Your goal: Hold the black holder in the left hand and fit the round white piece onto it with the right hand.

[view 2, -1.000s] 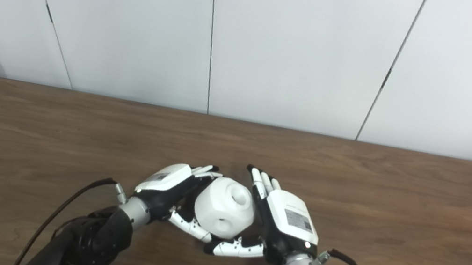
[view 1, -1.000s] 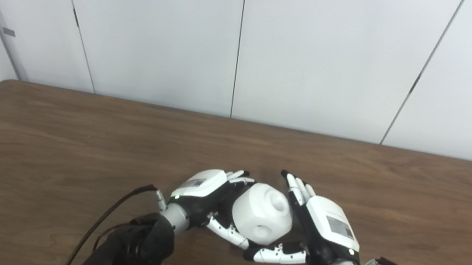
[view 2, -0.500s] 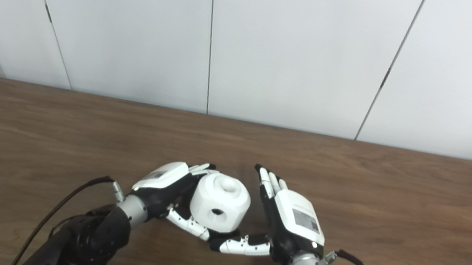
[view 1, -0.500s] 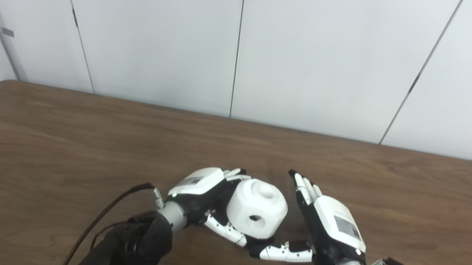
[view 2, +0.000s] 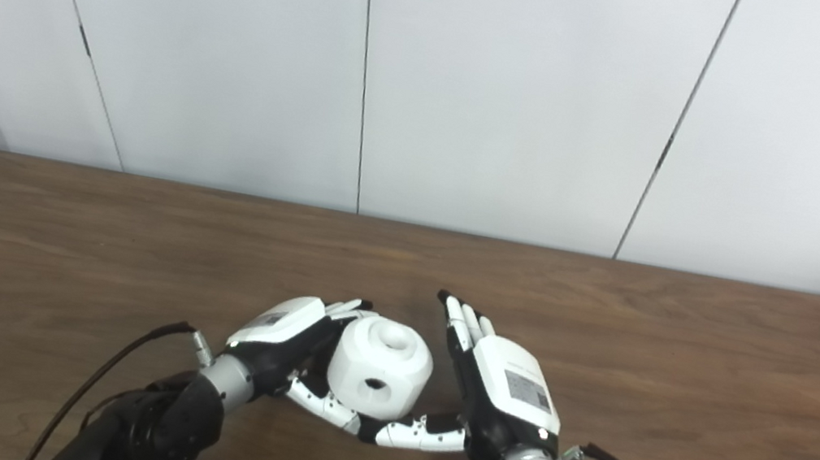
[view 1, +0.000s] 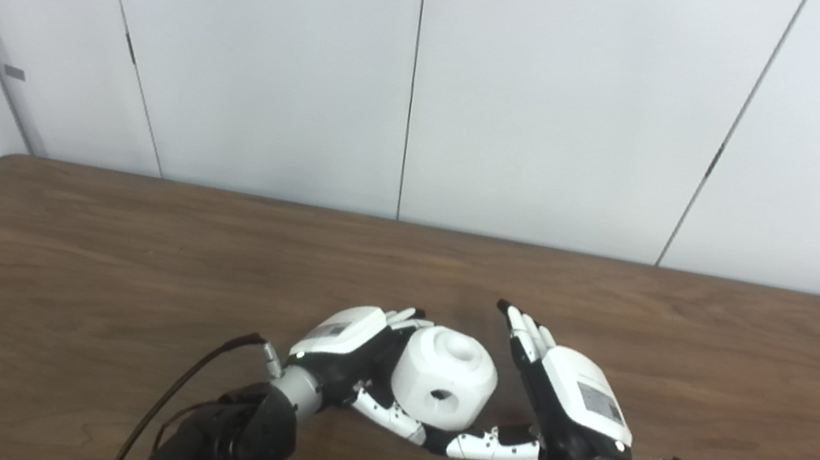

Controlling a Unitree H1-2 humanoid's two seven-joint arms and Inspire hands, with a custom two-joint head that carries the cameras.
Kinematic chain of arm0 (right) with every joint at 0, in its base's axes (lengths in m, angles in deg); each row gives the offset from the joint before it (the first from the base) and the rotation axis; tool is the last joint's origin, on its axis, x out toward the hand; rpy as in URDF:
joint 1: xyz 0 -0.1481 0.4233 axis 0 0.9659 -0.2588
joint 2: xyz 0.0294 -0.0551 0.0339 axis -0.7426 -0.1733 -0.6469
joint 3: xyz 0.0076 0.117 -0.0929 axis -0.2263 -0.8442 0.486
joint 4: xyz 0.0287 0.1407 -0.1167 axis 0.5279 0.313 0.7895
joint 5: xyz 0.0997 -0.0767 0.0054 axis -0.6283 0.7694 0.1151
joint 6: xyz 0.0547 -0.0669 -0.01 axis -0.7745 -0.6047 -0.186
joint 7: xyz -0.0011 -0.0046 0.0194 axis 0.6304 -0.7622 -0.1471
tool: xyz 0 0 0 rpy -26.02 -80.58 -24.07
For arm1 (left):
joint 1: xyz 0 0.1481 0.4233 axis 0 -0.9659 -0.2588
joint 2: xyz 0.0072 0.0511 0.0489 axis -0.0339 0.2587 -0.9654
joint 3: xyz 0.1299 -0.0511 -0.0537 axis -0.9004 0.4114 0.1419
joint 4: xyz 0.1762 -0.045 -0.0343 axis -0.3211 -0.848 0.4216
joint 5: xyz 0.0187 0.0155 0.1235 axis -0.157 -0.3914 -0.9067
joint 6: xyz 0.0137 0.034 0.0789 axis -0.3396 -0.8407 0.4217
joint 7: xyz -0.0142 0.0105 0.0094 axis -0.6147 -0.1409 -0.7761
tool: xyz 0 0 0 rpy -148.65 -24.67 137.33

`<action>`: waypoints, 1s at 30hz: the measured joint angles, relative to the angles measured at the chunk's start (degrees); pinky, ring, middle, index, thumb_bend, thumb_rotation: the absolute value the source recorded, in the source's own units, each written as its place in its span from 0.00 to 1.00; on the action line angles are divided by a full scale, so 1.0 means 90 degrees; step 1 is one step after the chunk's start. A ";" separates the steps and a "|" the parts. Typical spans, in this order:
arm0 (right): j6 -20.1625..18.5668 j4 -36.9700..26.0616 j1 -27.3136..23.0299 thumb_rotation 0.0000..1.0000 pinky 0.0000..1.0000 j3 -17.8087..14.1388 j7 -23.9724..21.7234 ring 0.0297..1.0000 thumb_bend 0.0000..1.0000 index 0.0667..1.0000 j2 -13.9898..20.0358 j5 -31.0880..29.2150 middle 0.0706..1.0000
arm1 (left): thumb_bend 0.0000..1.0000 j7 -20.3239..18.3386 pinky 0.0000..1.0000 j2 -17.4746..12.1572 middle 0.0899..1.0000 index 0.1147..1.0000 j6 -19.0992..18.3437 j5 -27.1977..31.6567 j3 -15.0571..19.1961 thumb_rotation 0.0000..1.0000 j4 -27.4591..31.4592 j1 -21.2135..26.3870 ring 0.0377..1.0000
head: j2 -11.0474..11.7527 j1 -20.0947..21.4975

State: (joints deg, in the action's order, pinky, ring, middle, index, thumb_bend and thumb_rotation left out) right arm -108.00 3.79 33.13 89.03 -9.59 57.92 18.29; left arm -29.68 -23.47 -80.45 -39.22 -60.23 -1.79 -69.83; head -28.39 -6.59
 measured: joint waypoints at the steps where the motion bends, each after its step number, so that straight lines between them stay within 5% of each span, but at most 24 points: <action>1: 0.0000 -0.0006 -0.0001 0.54 0.74 0.0000 0.0000 1.00 1.00 1.00 0.0001 0.0000 1.00 | 1.00 -0.0002 1.00 -0.0002 1.00 0.89 -0.0001 -0.0001 0.0000 0.37 0.0000 0.0001 1.00 | 0.0000 0.0000; 30: -0.0025 -0.0008 0.0001 0.53 0.76 -0.0060 0.0001 1.00 1.00 1.00 0.0031 -0.0139 1.00 | 1.00 -0.0806 1.00 -0.0382 1.00 0.99 -0.0290 -0.0274 0.0015 0.41 0.0301 0.0150 1.00 | 0.0029 -0.0010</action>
State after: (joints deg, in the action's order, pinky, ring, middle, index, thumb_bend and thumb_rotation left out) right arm -108.22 3.72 33.14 88.48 -9.58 58.20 17.04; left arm -36.94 -26.90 -83.06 -41.68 -60.10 0.92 -68.48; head -28.12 -6.68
